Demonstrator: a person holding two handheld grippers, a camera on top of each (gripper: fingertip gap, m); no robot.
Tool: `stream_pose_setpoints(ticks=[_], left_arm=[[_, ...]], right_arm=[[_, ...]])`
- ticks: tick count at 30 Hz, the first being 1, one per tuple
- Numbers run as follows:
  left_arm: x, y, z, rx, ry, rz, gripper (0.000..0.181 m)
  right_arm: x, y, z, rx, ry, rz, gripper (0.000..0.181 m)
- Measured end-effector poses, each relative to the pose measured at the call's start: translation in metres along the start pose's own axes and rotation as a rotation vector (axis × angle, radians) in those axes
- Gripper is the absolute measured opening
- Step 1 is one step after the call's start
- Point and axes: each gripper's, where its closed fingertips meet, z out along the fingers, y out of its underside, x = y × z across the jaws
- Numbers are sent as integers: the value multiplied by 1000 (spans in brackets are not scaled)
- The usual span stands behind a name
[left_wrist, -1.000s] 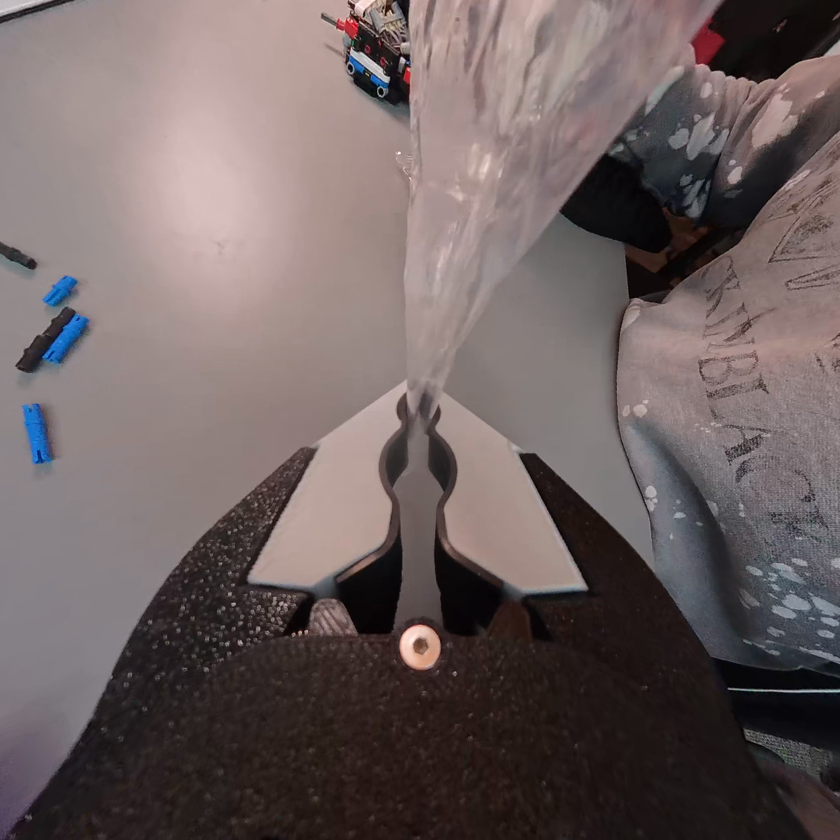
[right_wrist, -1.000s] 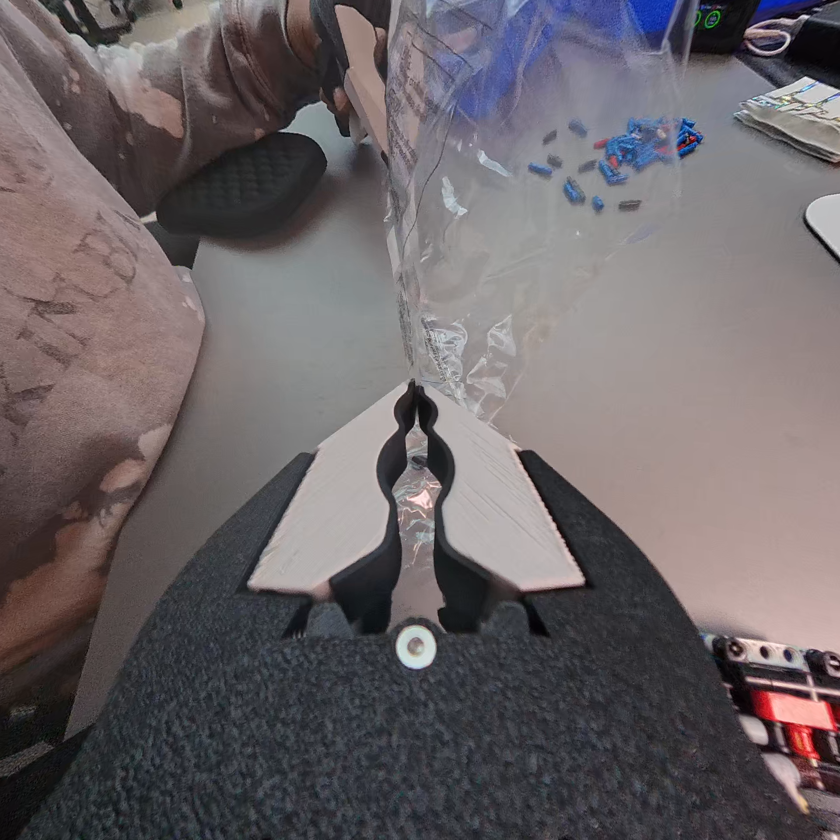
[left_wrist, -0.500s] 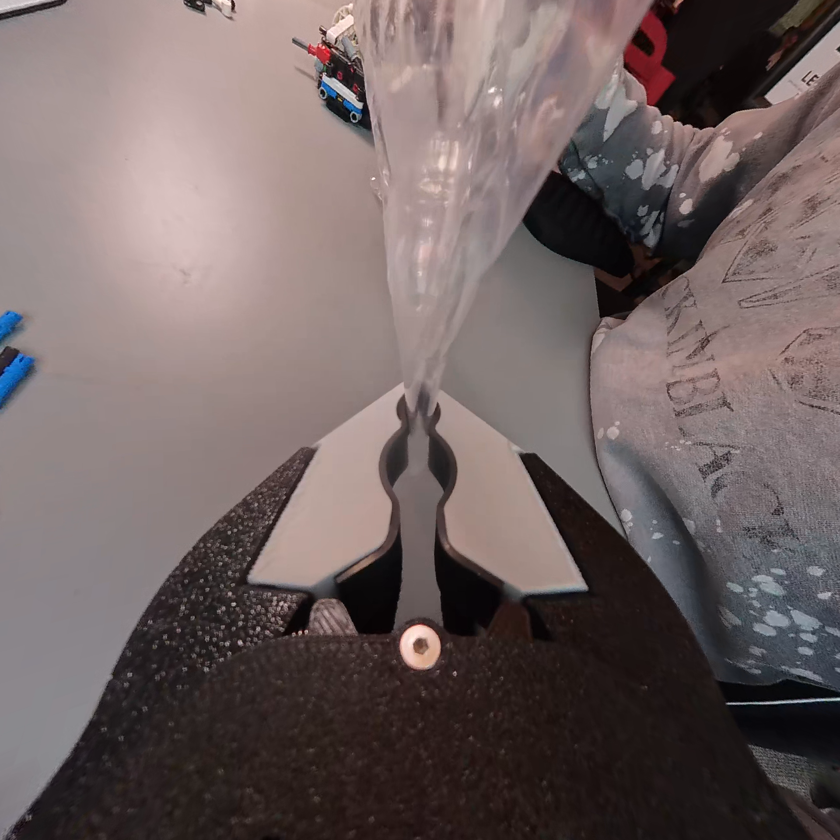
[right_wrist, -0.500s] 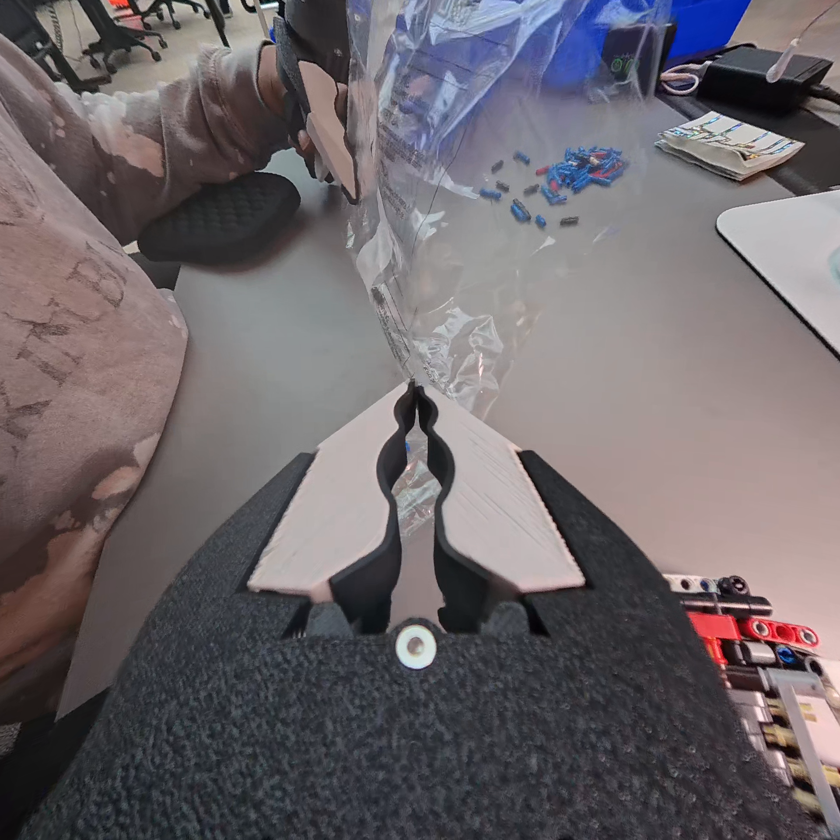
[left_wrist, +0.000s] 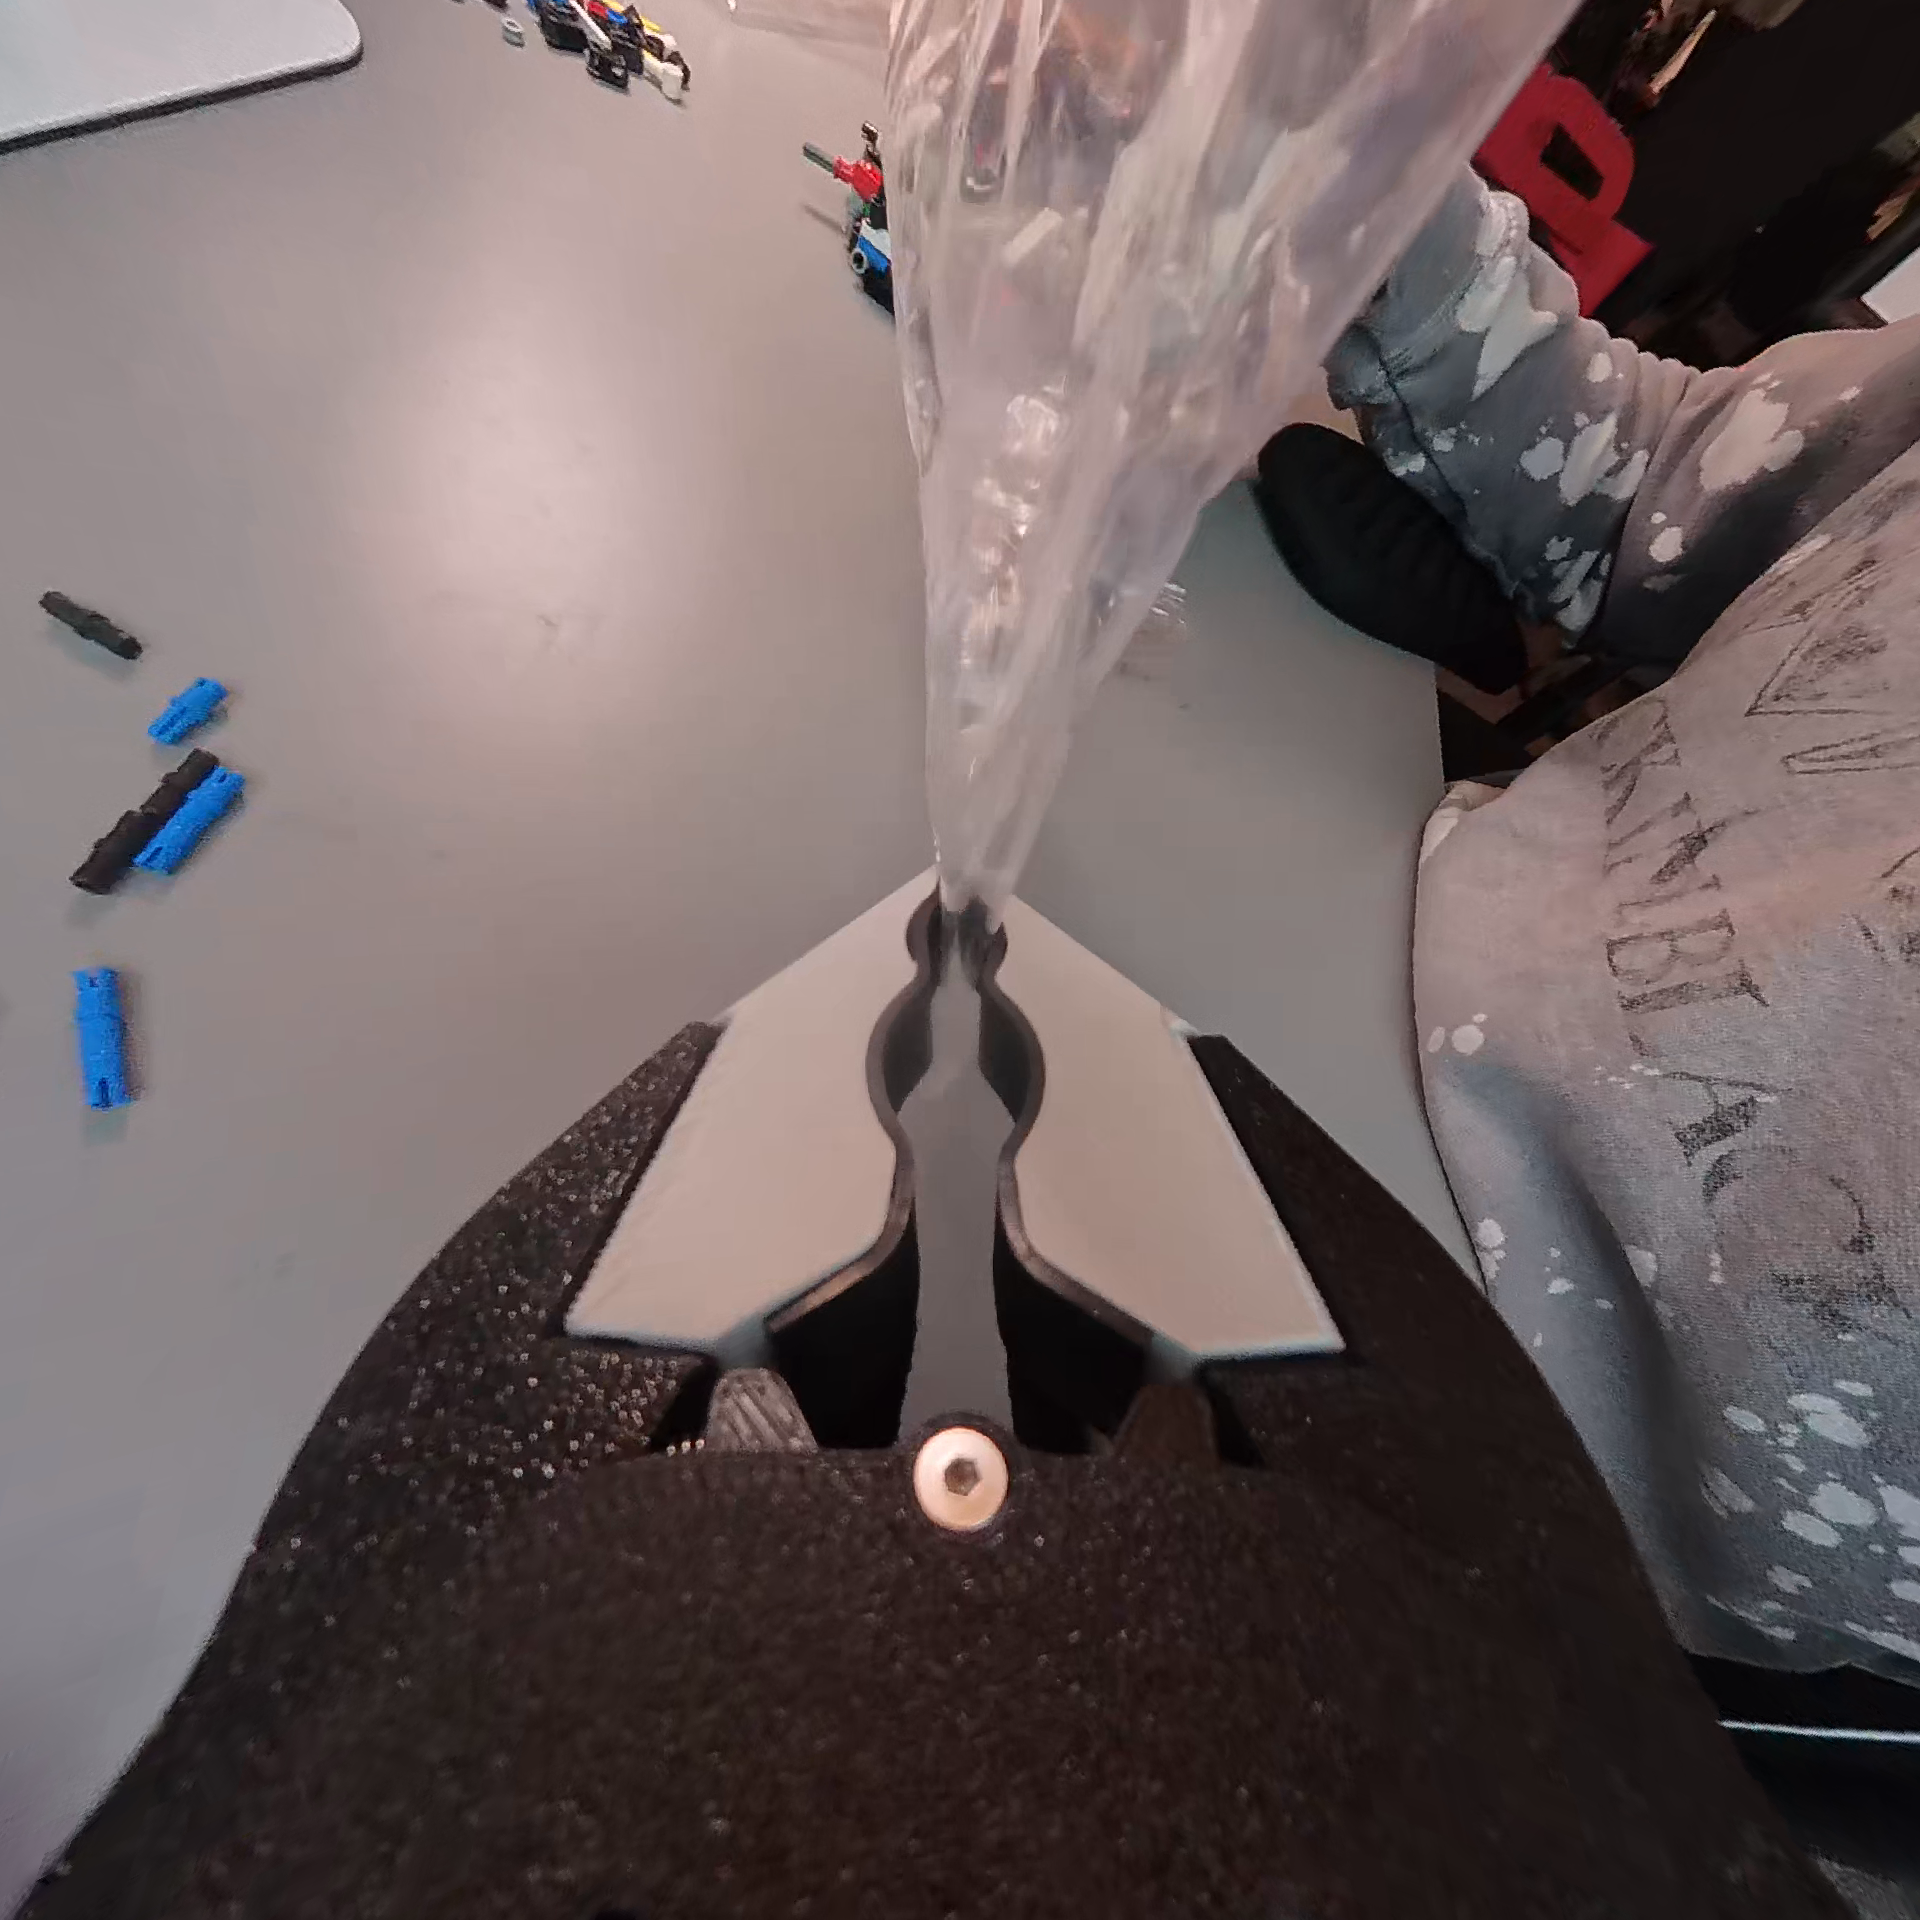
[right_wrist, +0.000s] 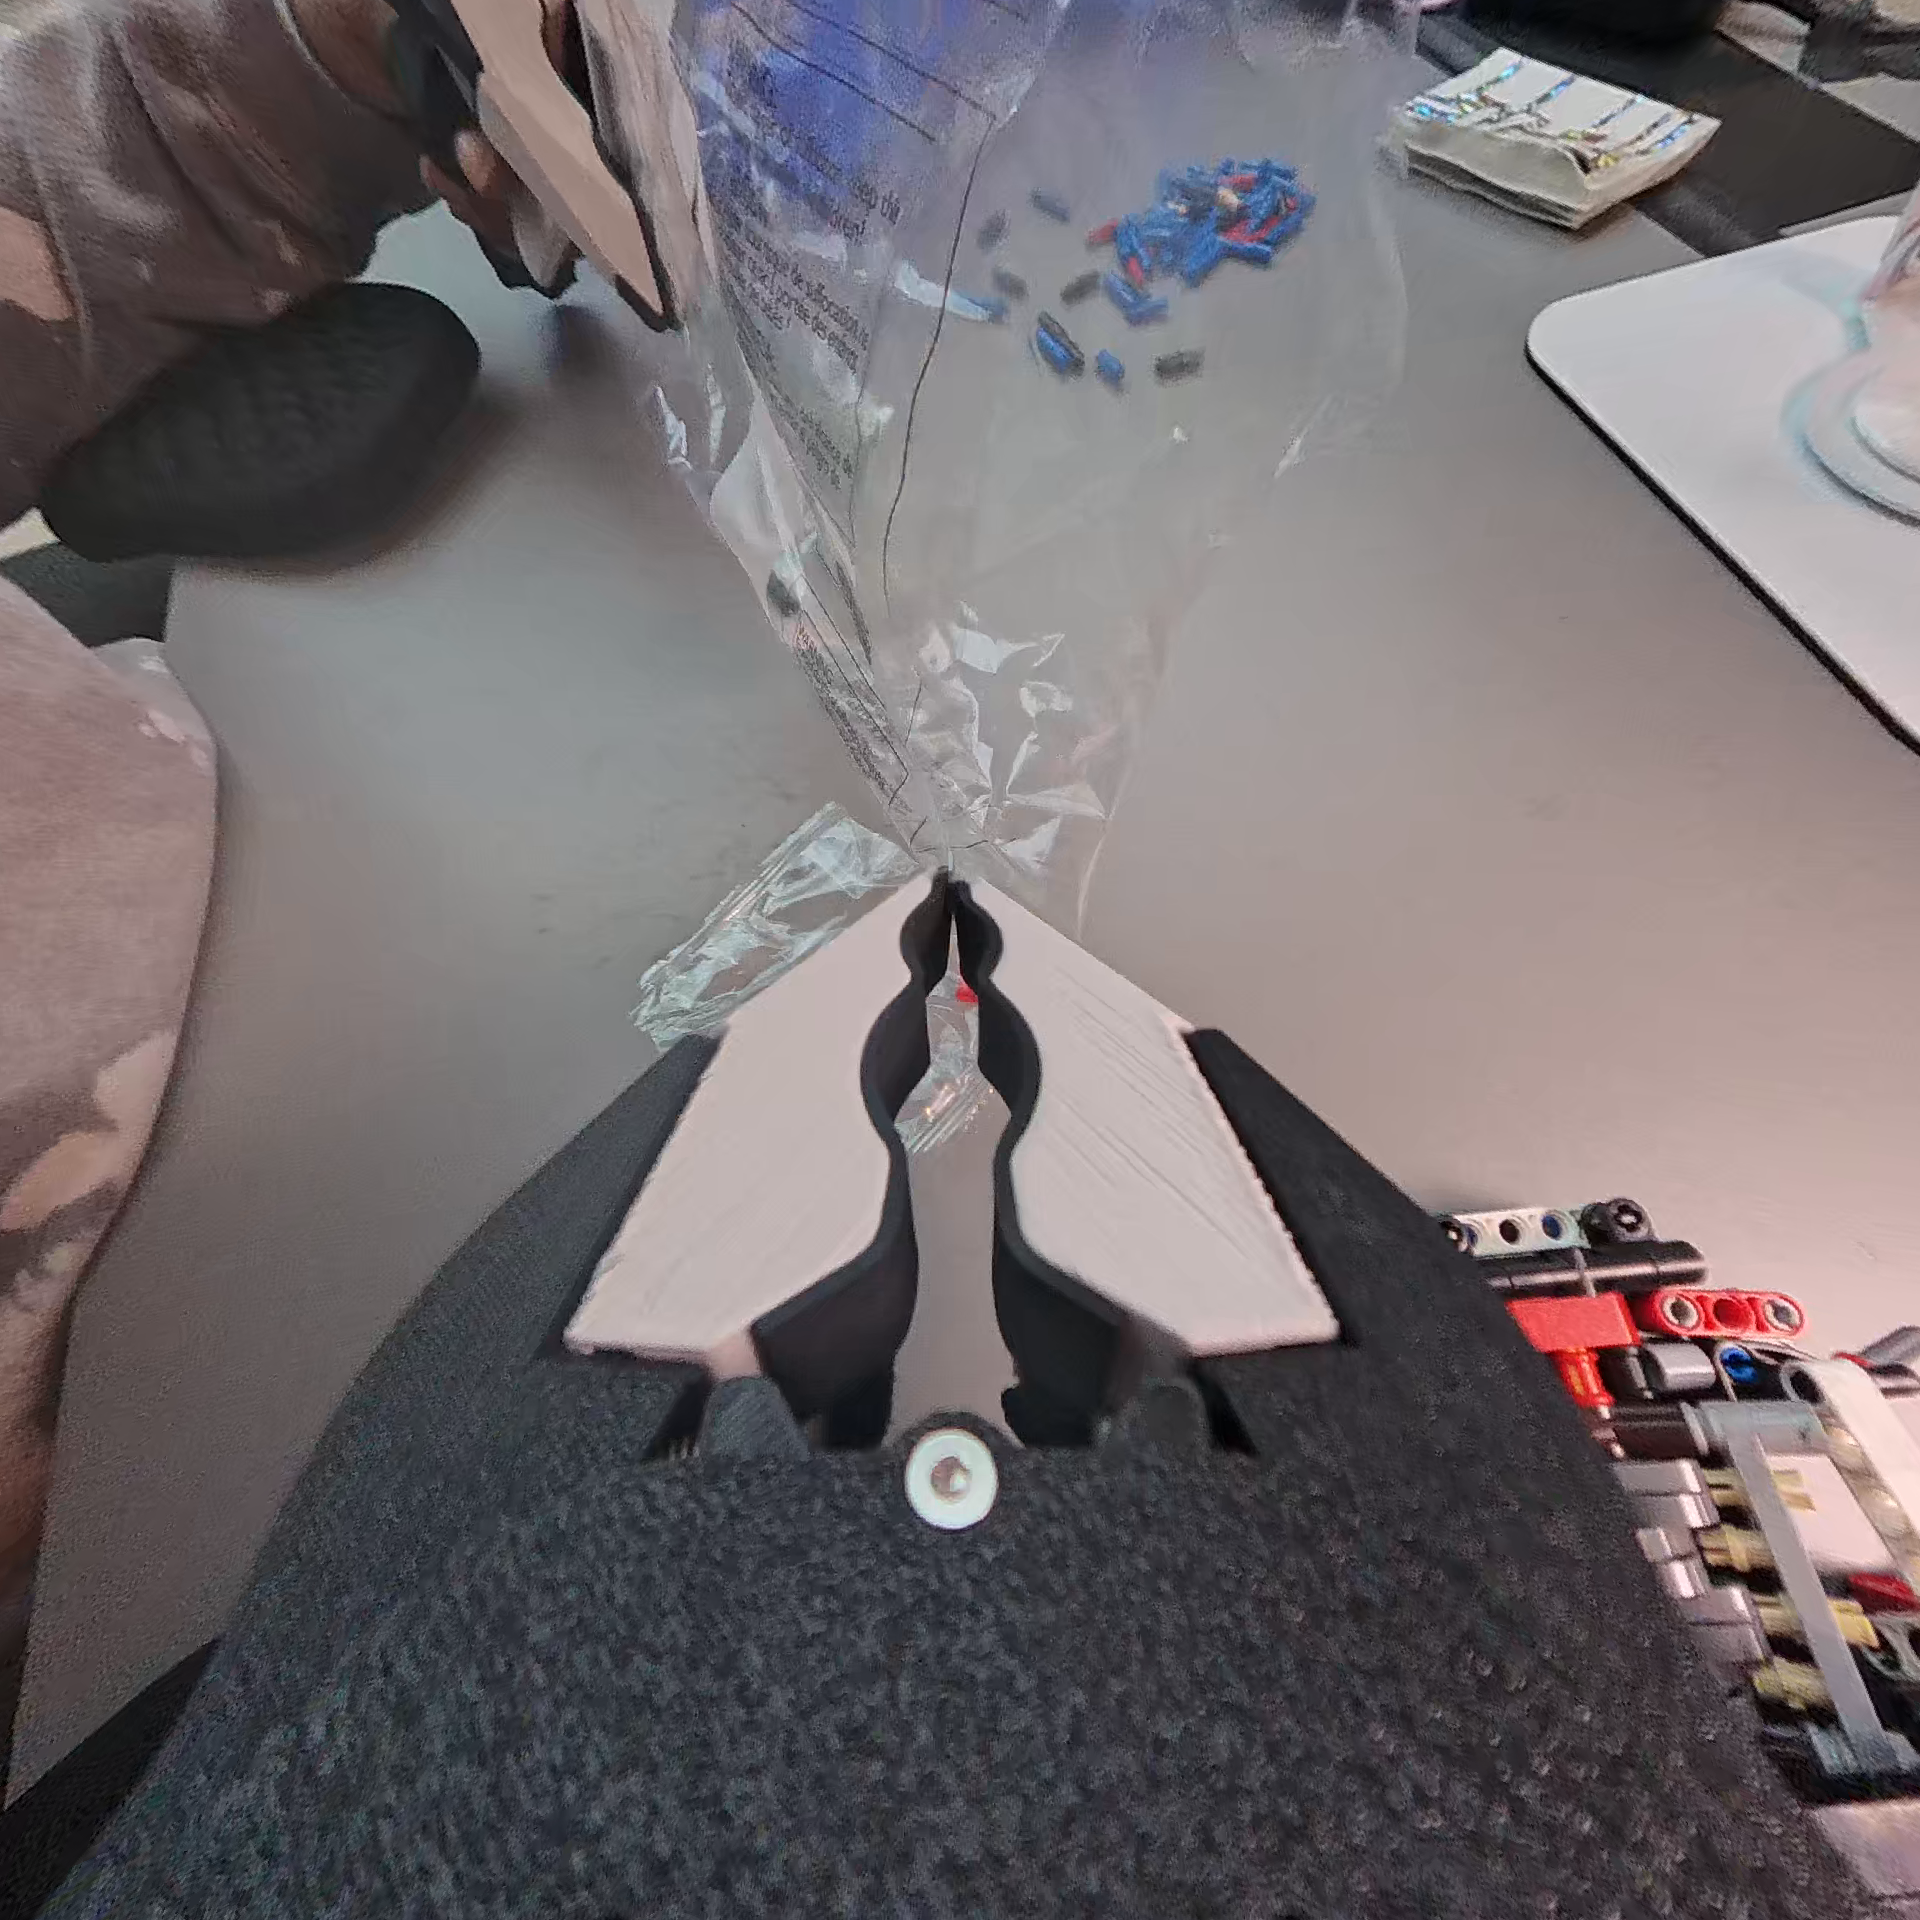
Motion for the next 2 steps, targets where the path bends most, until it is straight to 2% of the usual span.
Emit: stream_pose_setpoints(ticks=[1,2], left_arm=[[-3,-2,-1,12,-16,-2,0],[-6,-5,-2,25,-29,-7,0]], right_arm=[[2,3,3,-18,17,-2,0],[2,6,6,-36,22,-5,0]])
